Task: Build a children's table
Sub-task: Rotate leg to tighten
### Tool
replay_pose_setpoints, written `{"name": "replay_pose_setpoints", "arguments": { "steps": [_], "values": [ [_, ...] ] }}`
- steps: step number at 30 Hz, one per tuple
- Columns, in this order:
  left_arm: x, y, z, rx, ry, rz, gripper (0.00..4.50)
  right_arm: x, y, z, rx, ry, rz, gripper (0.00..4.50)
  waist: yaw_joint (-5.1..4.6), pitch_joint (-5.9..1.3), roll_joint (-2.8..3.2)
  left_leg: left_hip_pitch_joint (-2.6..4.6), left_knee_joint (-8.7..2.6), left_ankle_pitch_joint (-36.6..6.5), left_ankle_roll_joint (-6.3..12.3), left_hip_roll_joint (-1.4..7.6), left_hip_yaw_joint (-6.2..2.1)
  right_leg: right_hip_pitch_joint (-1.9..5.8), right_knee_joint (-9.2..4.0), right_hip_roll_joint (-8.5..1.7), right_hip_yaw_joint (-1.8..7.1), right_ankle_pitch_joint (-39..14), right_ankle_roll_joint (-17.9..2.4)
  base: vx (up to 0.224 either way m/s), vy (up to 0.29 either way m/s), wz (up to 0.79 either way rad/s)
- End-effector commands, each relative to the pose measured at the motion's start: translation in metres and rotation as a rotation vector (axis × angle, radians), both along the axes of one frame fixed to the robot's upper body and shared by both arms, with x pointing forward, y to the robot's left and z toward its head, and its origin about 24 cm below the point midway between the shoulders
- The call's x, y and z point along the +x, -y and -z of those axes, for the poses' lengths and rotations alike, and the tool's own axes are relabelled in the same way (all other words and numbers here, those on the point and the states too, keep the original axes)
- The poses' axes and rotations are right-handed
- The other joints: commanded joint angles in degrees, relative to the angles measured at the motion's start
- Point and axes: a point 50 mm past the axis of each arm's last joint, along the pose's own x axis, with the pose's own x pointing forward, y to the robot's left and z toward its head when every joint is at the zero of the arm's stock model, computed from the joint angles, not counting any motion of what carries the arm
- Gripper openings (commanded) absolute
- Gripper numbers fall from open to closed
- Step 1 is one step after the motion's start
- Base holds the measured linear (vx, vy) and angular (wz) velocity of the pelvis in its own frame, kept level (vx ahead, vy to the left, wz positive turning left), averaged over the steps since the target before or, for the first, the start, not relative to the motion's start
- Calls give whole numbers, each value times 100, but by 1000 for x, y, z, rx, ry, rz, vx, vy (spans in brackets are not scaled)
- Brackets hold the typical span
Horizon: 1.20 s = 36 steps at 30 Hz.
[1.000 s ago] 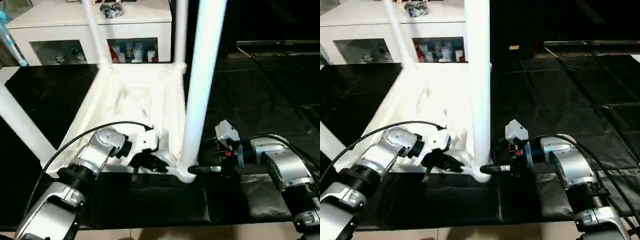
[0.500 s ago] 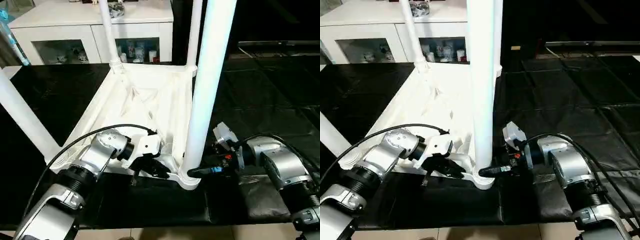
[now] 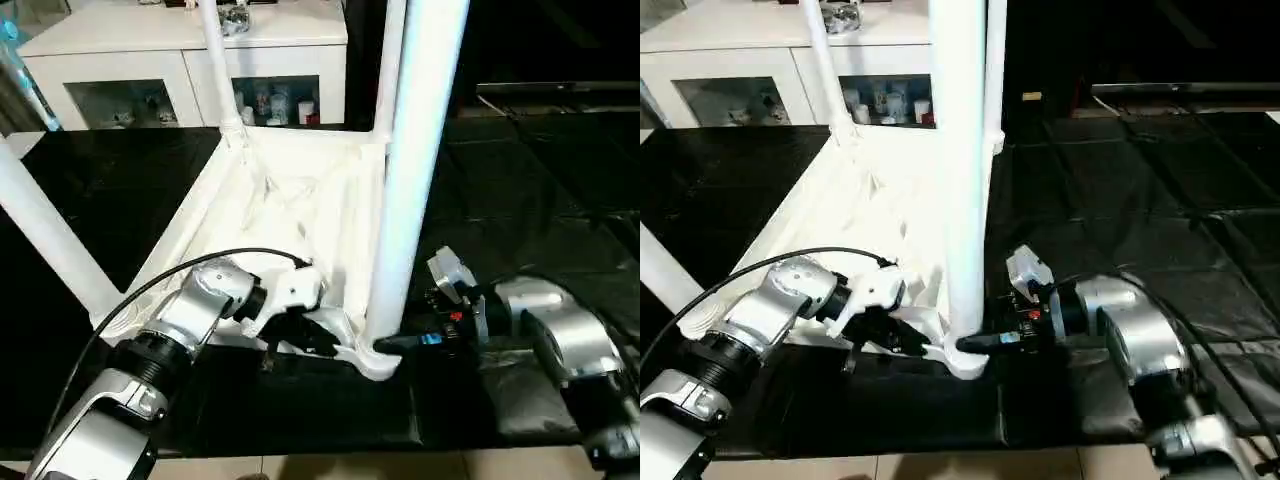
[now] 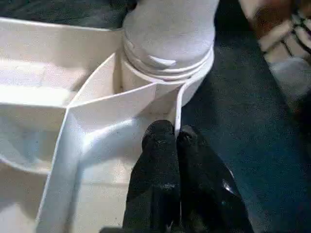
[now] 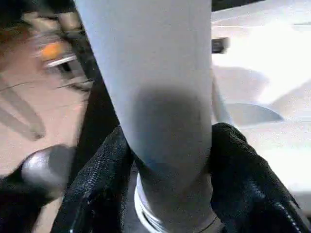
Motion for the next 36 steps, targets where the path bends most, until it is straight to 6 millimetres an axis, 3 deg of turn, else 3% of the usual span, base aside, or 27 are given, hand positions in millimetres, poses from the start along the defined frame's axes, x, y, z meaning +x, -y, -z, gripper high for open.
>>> {"name": "replay_pose_setpoints", "arguments": {
  "steps": [1,2,4,7,10,12,18,19,23,24,28,32,36],
  "values": [
    [3,20,-3,-48,8,-30,0,2,-13,9,-20,-11,93,202,-20,-367,-84,-22,-393,-969,314,71,18,346,-467,-271,220,-2108,-1009,0,0,0],
    [8,24,-5,-59,15,-78,0,5,-17,11,-24,-5,149,201,-74,-345,-59,-30,-400,-1041,262,57,24,332,-503,-257,217,-2275,-925,0,0,0],
    [20,40,-11,-99,38,-230,0,15,-35,17,-49,1,346,199,-142,-331,-71,-35,-404,-1134,184,24,13,330,-539,-241,196,-2571,-778,0,0,0],
    [27,51,-14,-112,48,-320,0,26,-50,19,-60,-22,506,199,-363,-326,-74,-74,-398,-1309,104,-39,-39,342,-611,-244,126,-3142,-489,0,0,0],
    [30,56,-15,-115,56,-360,0,31,-57,19,-70,-17,565,198,-448,-347,-63,-75,-389,-1302,200,-47,-46,330,-637,-238,121,-3013,-490,0,0,0],
    [37,64,-18,-117,89,-444,0,39,-68,19,-96,-9,662,198,-505,-360,-49,-72,-376,-1243,299,-43,-31,313,-616,-224,138,-2684,-671,0,0,0],
    [41,72,-20,-110,121,-510,0,44,-78,18,-113,-22,727,198,-488,-399,-25,-88,-371,-850,417,-5,-24,365,-490,-235,181,-1618,-1086,0,0,0],
    [41,71,-19,-109,121,-511,0,44,-78,17,-105,-16,729,252,-487,-398,-11,-93,-370,-822,446,0,-22,375,-483,-236,183,-1472,-1137,0,0,0],
    [41,64,-18,-102,126,-511,0,44,-74,16,-82,-7,735,272,-482,-396,22,-77,-376,-902,462,4,-17,378,-491,-237,179,-1438,-1214,0,0,0],
    [42,59,-18,-107,136,-498,0,43,-71,15,-74,9,727,295,-467,-404,34,-79,-378,-896,448,4,-23,393,-474,-243,182,-1400,-1220,0,0,0],
    [41,54,-18,-105,151,-472,0,41,-67,12,-77,54,689,318,-456,-411,38,-76,-387,-852,468,20,-28,403,-458,-245,185,-1192,-1262,0,0,0],
    [36,41,-16,-92,150,-371,0,33,-49,6,-45,57,599,358,-426,-427,25,-81,-376,-700,592,35,-28,430,-413,-250,195,-797,-1402,0,0,0],
    [28,33,-15,-78,135,-237,0,28,-33,3,-77,88,508,396,-347,-410,40,-58,-383,-810,571,59,-8,406,-416,-260,209,-943,-1420,0,0,0]
  ]
}}
